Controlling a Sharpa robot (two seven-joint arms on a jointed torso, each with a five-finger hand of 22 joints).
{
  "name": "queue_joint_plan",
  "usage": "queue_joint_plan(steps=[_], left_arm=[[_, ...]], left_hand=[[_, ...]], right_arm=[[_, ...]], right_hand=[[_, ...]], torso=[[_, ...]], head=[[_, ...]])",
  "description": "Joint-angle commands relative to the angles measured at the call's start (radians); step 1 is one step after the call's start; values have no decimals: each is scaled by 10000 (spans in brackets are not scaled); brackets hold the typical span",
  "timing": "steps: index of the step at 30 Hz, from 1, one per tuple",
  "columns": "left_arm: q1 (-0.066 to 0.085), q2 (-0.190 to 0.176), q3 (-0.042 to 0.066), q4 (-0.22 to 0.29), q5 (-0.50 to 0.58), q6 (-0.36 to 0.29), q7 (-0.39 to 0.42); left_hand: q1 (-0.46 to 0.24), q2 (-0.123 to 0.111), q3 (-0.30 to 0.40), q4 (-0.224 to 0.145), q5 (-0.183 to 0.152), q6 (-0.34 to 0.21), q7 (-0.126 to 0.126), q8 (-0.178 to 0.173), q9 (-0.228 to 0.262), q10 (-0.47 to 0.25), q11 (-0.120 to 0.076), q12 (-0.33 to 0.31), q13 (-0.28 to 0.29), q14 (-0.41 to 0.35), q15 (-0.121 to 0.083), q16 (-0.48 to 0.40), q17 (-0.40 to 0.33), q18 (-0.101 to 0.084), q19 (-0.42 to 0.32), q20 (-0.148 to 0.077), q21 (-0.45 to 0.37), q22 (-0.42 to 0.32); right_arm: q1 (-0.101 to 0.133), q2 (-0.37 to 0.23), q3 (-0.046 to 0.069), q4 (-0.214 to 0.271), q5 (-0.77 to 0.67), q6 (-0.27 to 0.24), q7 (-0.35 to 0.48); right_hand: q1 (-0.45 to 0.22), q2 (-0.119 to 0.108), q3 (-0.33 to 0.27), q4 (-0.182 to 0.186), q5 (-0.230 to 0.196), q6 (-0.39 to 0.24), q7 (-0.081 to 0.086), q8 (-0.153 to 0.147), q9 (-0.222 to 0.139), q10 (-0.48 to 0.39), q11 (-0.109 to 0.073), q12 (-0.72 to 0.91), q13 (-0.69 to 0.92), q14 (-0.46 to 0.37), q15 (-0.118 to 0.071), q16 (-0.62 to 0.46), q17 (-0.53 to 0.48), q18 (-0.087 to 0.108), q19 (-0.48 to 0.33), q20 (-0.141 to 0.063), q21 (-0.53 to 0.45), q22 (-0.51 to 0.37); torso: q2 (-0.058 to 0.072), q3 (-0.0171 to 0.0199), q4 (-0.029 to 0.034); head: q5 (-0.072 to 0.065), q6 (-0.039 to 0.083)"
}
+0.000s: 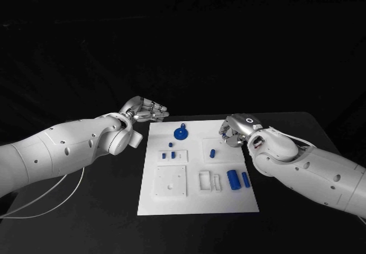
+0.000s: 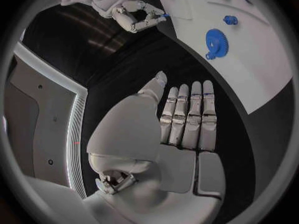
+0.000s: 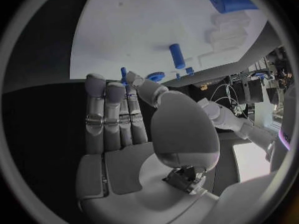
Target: Assemble the parts on the task board
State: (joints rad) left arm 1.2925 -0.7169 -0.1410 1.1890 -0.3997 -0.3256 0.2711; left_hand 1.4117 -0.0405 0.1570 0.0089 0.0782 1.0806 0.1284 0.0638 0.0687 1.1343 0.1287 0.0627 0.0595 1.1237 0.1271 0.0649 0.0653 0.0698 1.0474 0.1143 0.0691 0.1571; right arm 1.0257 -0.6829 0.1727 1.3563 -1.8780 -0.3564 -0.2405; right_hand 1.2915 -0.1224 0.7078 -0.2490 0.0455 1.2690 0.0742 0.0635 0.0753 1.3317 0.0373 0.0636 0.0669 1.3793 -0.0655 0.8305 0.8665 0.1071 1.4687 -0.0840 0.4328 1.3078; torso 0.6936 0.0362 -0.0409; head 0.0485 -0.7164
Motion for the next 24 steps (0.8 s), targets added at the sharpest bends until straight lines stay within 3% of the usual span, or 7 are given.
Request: queue_joint_plan(steps=[1, 5, 11, 17, 21, 24], left_arm=[[5, 14, 10, -16, 115, 19, 20], [6, 13, 10, -20, 132, 11, -15], [6, 14, 10, 10, 145, -20, -34], [6, 24, 10, 62, 164, -345, 0], [6, 41, 10, 111, 292, -751, -21], [6, 48, 10, 171, 470, -965, 30]], left_hand=[[82, 31, -44, -2, -28, -44, 0, 0, 14, -55, -19, -30, -7, -67, 28, -40, 4, 98, 82, 11, 39, -10], [102, 41, -99, 27, -36, -55, 5, -1, 13, -68, -12, -31, -7, -73, 30, -40, 5, 97, 121, 12, 51, -239], [102, 45, -106, 39, -40, -60, 5, 0, 13, -75, -12, -29, -6, -83, 33, -41, 4, 98, 129, 15, 54, -275], [117, 59, -97, 45, -19, -34, -5, 3, 16, -33, -28, -29, -7, -44, 19, -37, 8, 105, 156, 4, 68, -307], [119, 53, -59, 55, 85, 42, -30, 2, 18, 59, -60, -30, -8, 59, -18, -36, 8, 108, 228, -32, 104, -318], [143, 44, 11, 40, 231, 55, -30, 1, 14, 73, -67, -32, -9, 76, -29, -37, 5, 104, 245, -50, 116, -323]], right_arm=[[25, -125, 109, 314, 662, 41, 154], [34, -257, 218, 748, 1365, 102, 331], [22, -247, 269, 1230, 1736, 83, 511], [-80, -96, 277, 1584, 1723, 42, 599], [-171, 64, 265, 1686, 1686, 71, 623], [-263, 241, 225, 1719, 1633, 117, 628]], right_hand=[[28, 5, -10, 43, 29, 80, 3, 11, -9, 734, -200, 51, 15, 38, -11, -42, 17, 162, 366, -76, 53, 331], [35, 21, -46, 42, 29, 52, 12, 5, -14, 715, -194, 46, 15, 22, -14, -79, 29, 162, 355, -82, -14, 315], [31, 32, -68, 36, 29, 56, 13, 11, -12, 714, -194, 48, 16, 23, -12, -85, 34, 162, 354, -81, -26, 314], [25, 52, -97, 9, 29, 51, 13, 9, -10, 710, -194, 48, 15, 25, -15, -105, 52, 163, 355, -83, -56, 309], [23, 57, -105, 0, 29, 50, 13, 8, -10, 710, -194, 49, 15, 27, -16, -109, 57, 166, 357, -85, -59, 310], [17, 67, -123, -19, 29, 48, 14, 9, -10, 710, -194, 49, 16, 32, -19, -118, 65, 180, 363, -91, -71, 309]], torso=[[3, 0, 5], [11, 13, 15], [11, 13, 17], [13, 5, 12], [8, 4, 27], [16, 4, 28]], head=[[-41, 45], [-83, 75], [17, 66], [230, 51], [380, -114], [511, -155]])
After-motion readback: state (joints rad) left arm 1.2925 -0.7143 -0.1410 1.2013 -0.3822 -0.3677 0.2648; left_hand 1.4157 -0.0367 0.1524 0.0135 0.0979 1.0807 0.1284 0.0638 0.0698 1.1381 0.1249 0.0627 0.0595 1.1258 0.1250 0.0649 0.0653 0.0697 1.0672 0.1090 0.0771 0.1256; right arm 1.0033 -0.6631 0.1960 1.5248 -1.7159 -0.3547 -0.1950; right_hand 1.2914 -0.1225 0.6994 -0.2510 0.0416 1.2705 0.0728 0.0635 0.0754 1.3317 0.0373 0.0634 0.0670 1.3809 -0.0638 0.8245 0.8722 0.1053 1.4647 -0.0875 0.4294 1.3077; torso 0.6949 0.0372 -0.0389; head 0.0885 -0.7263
